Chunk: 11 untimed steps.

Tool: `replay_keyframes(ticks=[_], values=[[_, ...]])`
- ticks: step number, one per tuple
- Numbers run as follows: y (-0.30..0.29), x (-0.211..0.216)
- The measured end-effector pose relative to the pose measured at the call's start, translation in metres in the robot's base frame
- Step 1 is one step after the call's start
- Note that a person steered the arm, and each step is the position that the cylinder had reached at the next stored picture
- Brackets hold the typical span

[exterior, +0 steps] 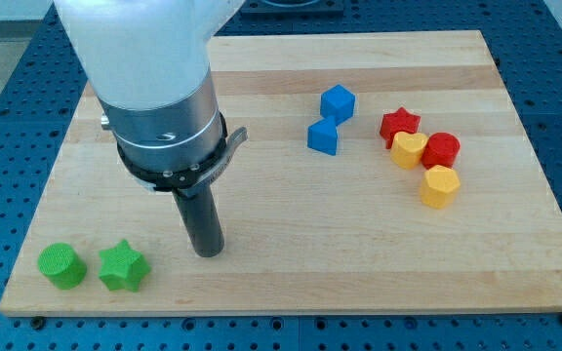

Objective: Push the green star closer to the green circle

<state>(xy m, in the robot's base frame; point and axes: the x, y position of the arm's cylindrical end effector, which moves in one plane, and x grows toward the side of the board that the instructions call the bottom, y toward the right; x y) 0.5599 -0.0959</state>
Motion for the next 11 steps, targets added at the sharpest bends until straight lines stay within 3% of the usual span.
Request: replay_keyframes(ticks=[2, 6, 9, 11], values=[[-0.008, 0.028], [-0.040, 0.045], [-0.074, 0.043], [-0.074, 0.008]])
